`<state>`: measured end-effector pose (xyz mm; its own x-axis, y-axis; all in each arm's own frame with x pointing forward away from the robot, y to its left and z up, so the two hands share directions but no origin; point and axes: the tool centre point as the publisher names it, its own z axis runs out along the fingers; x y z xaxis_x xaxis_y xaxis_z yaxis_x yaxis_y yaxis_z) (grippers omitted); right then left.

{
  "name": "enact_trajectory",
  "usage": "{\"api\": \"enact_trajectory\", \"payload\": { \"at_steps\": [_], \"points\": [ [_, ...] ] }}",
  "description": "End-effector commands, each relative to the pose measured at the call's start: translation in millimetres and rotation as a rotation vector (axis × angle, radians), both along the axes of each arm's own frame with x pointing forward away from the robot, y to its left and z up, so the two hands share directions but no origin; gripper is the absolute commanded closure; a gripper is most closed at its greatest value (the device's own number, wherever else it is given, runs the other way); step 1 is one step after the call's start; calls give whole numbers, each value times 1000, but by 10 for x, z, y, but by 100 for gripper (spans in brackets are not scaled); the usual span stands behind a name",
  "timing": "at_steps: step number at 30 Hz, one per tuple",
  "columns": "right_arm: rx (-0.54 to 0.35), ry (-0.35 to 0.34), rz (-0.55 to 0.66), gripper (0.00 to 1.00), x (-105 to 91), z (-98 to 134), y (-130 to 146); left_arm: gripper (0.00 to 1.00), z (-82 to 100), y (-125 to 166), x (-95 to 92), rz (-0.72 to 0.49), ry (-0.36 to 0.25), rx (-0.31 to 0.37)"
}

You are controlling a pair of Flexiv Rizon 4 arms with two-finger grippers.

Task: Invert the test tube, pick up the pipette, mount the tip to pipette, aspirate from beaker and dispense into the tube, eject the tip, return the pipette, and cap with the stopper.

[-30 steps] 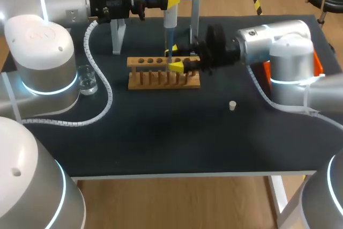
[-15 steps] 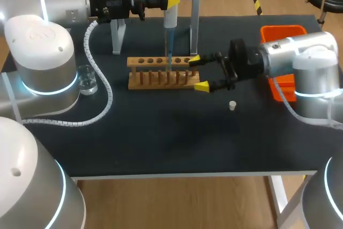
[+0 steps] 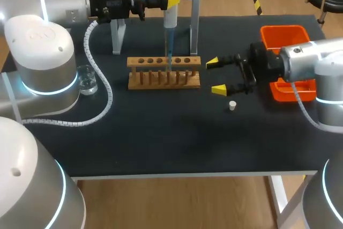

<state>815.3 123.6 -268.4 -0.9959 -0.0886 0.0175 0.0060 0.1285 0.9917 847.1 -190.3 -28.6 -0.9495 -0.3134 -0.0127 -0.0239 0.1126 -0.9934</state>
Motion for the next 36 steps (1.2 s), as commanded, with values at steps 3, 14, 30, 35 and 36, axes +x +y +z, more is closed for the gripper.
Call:
{"api": "enact_trajectory", "payload": {
  "at_steps": [3, 14, 30, 35, 36],
  "points": [
    [-4, -1, -3, 0, -10, 8, 1, 100, -4, 2, -2, -1, -1, -2],
    [-4, -1, -3, 0, -10, 8, 1, 100, -4, 2, -2, -1, -1, -2],
    [-4, -1, -3, 0, -10, 8, 1, 100, -135, 625, 90, -34, -41, -10],
    [-4, -1, -3, 0, -10, 8, 1, 100, -185, 1021, 187, -40, -71, 7],
    [-4, -1, -3, 0, -10, 8, 1, 100, -199, 1100, 208, -40, -73, 4]
  ]
}}
